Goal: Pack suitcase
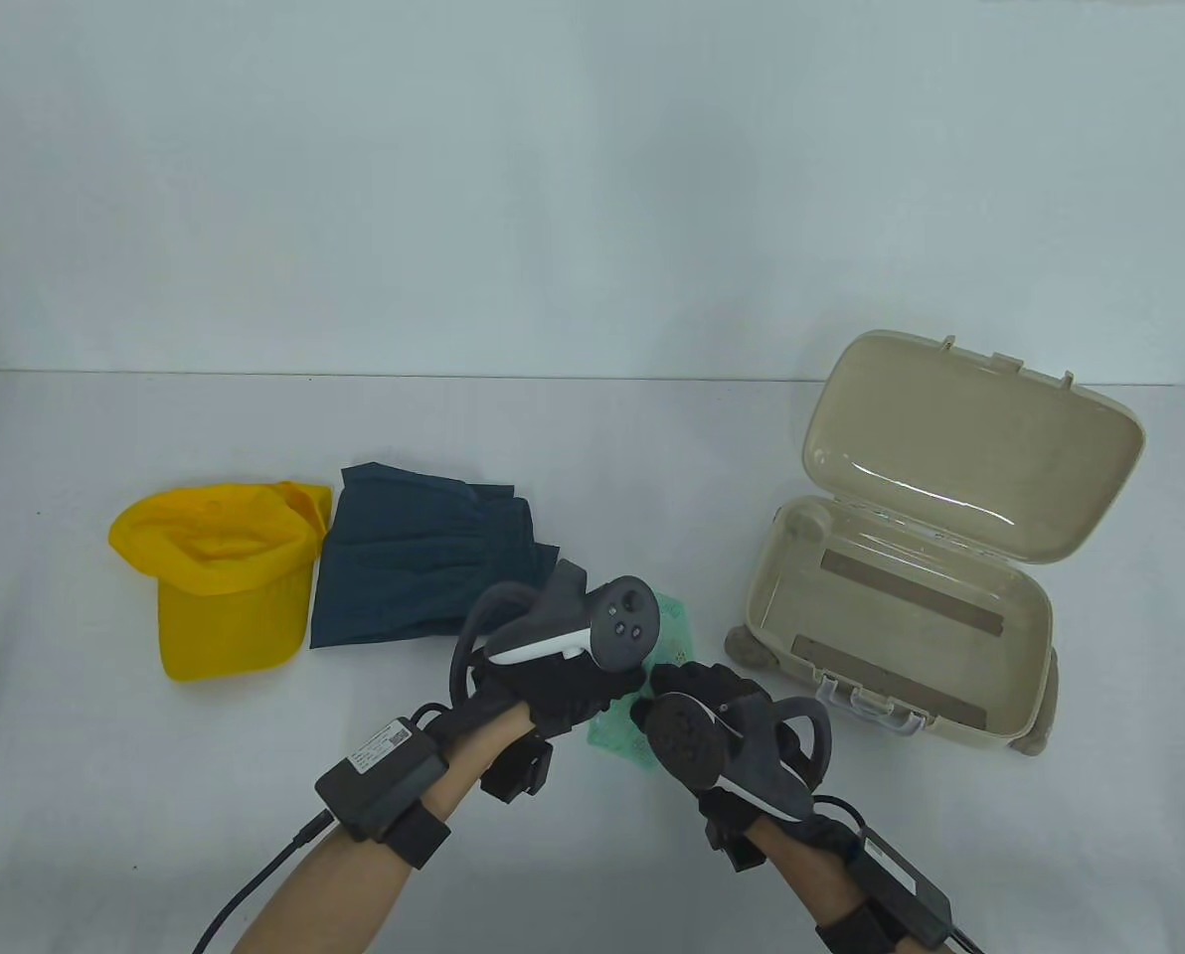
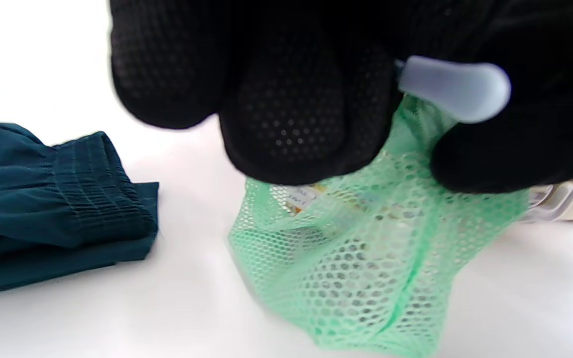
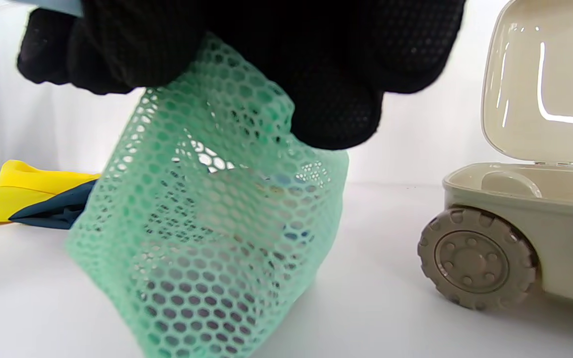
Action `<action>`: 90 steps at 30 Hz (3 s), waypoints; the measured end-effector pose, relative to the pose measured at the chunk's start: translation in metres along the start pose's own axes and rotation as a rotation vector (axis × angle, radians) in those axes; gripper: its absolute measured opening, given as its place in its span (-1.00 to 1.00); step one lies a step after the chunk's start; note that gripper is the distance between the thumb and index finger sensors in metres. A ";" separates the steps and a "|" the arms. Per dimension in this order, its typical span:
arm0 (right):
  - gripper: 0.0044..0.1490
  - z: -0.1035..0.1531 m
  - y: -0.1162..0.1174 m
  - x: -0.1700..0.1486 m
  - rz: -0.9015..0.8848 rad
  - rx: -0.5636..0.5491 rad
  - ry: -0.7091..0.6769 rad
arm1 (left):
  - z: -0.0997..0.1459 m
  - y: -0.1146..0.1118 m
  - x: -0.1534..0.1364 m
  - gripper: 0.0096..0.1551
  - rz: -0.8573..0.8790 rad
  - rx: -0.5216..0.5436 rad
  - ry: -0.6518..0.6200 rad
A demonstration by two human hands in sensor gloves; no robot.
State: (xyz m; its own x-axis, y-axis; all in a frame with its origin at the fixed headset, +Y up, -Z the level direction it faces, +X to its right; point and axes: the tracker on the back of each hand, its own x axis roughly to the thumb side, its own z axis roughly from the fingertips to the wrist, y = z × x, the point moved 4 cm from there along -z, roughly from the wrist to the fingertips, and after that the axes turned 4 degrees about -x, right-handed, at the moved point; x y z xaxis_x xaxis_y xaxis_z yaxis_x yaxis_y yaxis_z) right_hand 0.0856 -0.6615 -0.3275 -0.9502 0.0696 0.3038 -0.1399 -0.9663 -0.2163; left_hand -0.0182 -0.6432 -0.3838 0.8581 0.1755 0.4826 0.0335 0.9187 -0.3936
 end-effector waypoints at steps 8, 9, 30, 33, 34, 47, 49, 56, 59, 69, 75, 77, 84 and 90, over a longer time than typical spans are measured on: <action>-0.40 -0.003 -0.004 -0.006 0.056 -0.079 0.015 | -0.005 0.011 0.002 -0.55 -0.033 0.075 0.031; -0.41 -0.001 -0.002 -0.005 0.092 -0.065 0.012 | -0.004 0.017 0.000 -0.55 -0.084 0.114 0.060; -0.39 0.012 0.009 0.035 0.234 -0.027 -0.207 | -0.086 -0.002 -0.081 -0.53 -0.060 0.124 0.441; -0.39 0.011 0.009 0.033 0.224 0.002 -0.197 | -0.084 -0.002 -0.079 -0.53 -0.025 0.130 0.400; -0.39 0.010 0.009 0.031 0.210 0.005 -0.187 | -0.082 -0.001 -0.078 -0.52 -0.015 0.123 0.389; -0.25 0.004 0.010 0.009 0.114 0.121 -0.119 | 0.064 0.013 -0.064 -0.08 0.064 0.450 0.157; -0.21 0.003 0.009 0.006 0.084 0.148 -0.114 | 0.086 0.003 -0.066 -0.03 0.058 0.446 0.129; -0.15 0.001 0.003 -0.001 0.007 0.157 -0.076 | 0.128 -0.029 -0.090 0.09 0.063 0.430 0.126; -0.15 0.000 -0.002 0.000 0.005 0.124 -0.060 | 0.129 -0.038 -0.100 0.09 0.071 0.426 0.141; -0.11 -0.046 -0.013 0.034 0.097 0.160 -0.067 | 0.116 -0.055 -0.110 0.09 0.099 0.347 0.166; -0.09 -0.073 0.007 0.070 0.202 0.317 -0.075 | 0.116 -0.060 -0.117 0.07 0.115 0.326 0.203; 0.00 -0.078 0.017 0.078 0.262 0.384 -0.050 | 0.116 -0.062 -0.120 0.07 0.090 0.323 0.227; 0.13 -0.083 0.047 0.089 0.512 0.450 -0.036 | 0.112 -0.069 -0.139 0.04 0.118 0.283 0.296; 0.03 -0.080 0.063 0.086 0.597 0.524 -0.019 | 0.113 -0.069 -0.144 0.04 0.091 0.274 0.322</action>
State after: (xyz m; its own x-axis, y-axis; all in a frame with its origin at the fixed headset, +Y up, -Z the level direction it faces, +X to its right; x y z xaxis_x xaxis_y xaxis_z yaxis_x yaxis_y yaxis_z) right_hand -0.0271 -0.6962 -0.3896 -0.8177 -0.4969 0.2906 0.5455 -0.8301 0.1156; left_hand -0.2023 -0.6922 -0.3381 0.9689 0.1808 0.1691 -0.1500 0.9722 -0.1801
